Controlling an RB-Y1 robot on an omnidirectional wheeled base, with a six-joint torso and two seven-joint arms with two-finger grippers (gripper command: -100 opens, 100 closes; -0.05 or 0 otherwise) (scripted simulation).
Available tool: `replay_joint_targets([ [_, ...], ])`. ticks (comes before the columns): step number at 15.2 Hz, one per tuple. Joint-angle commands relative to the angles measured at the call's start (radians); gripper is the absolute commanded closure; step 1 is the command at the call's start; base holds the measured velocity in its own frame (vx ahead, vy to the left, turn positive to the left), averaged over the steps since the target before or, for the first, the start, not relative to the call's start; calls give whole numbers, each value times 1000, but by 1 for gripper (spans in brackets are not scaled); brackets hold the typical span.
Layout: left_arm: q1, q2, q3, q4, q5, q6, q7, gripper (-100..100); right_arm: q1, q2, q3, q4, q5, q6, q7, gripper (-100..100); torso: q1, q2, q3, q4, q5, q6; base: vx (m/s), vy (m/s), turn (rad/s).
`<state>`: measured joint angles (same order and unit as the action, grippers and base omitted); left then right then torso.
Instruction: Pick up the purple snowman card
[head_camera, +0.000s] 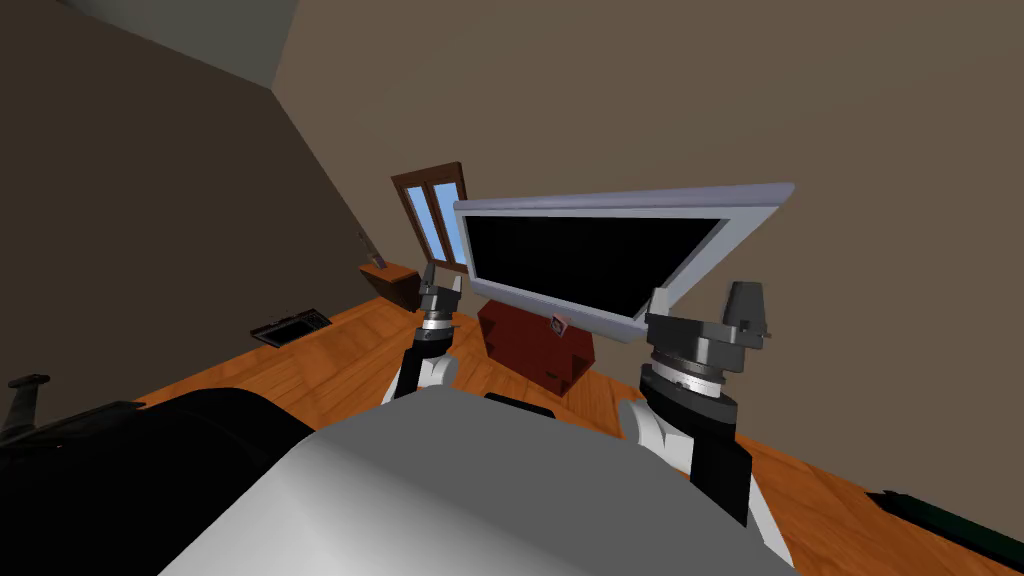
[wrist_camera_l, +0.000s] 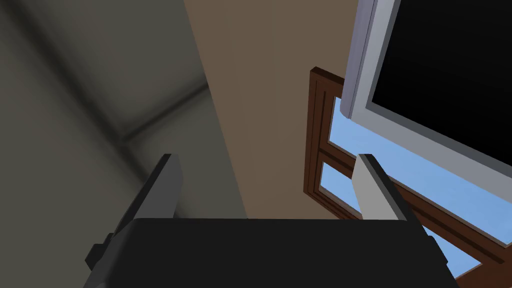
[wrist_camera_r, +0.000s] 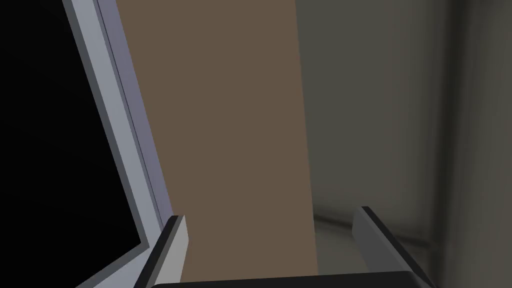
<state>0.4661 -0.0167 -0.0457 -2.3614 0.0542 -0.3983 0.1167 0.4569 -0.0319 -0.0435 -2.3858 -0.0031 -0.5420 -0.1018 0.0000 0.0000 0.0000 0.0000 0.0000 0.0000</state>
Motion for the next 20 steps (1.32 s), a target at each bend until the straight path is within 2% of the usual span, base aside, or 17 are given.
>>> replay_joint_targets([
  [1, 0, 0, 0, 0, 0, 0, 0, 0, 2, -42, 8, 29, 10, 3, 7, -100, 0, 0, 0, 0, 0, 0, 6, 17, 47],
  [2, 0, 0, 0, 0, 0, 0, 0, 0, 2, -42, 8, 29, 10, 3, 7, -100, 1, 0, 0, 0, 0, 0, 14, 31, 59],
  [4, 0, 0, 0, 0, 0, 0, 0, 0, 5, -90, 20, 72, 24, 8, 18, -100, 2, -1, -1, 0, 0, 0, 35, 47, 63],
  [5, 0, 0, 0, 0, 0, 0, 0, 0, 5, -90, 20, 72, 24, 8, 18, -100, 3, -2, -1, -1, 1, 0, 38, 53, 58],
  [7, 0, 0, 0, 0, 0, 0, 0, 0, 9, -142, 37, 128, 44, 15, 34, -100, 4, -3, -2, -1, 1, 0, 41, 60, 95],
  [8, 0, 0, 0, 0, 0, 0, 0, 0, 9, -148, 37, 131, 44, 15, 34, -100, 4, -3, -2, -1, 1, 0, 35, 67, 78],
  [9, 0, 0, 0, 0, 0, 0, 0, 0, 11, -178, 48, 166, 56, 19, 43, -100, 5, -3, -2, -1, 1, 0, 36, 67, 74],
  [10, 0, 0, 0, 0, 0, 0, 0, 0, 11, -181, 48, 166, 56, 19, 43, -100, 5, -3, -2, -1, 1, 0, 30, 62, 57],
  [11, 0, 0, 0, 0, 0, 0, 0, 0, 14, -213, 59, 201, 69, 23, 53, -100, 5, -3, -2, -1, 1, 0, 34, 65, 73],
  [12, 0, 0, 0, 0, 0, 0, 0, 0, 14, -215, 59, 204, 69, 23, 53, -100, 5, -3, -2, -1, 1, 0, 38, 58, 75],
  [13, 0, 0, 0, 0, 0, 0, 0, 0, 17, -251, 71, 235, 84, 27, 64, -100, 4, -3, -2, -1, 1, 0, 42, 69, 100],
  [14, 0, 0, 0, 0, 0, 0, 0, 0, 17, -251, 71, 246, 84, 27, 64, -100, 5, -3, -2, -1, 1, 0, 42, 65, 79],
  [15, 0, 0, 0, 0, 0, 0, 0, 0, 20, -290, 84, 275, 99, 32, 75, -100, 5, -3, -2, -1, 1, 0, 45, 68, 101],
  [16, 0, 0, 0, 0, 0, 0, 0, 0, 20, -290, 84, 291, 99, 32, 75, -100, 5, -3, -2, -1, 1, 0, 39, 65, 84],
  [17, 0, 0, 0, 0, 0, 0, 0, 0, 24, -326, 98, 326, 115, 37, 88, -100, 5, -3, -2, -1, 1, 0, 49, 78, 104],
  [18, 0, 0, 0, 0, 0, 0, 0, 0, 24, -329, 98, 338, 115, 37, 88, -100, 5, -3, -2, -1, 1, 0, 58, 75, 82],
  [20, 0, 0, 0, 0, 0, 0, 0, 0, 28, -370, 113, 388, 132, 42, 100, -100, 5, -5, -3, -1, 1, -1, 65, 71, 107],
])
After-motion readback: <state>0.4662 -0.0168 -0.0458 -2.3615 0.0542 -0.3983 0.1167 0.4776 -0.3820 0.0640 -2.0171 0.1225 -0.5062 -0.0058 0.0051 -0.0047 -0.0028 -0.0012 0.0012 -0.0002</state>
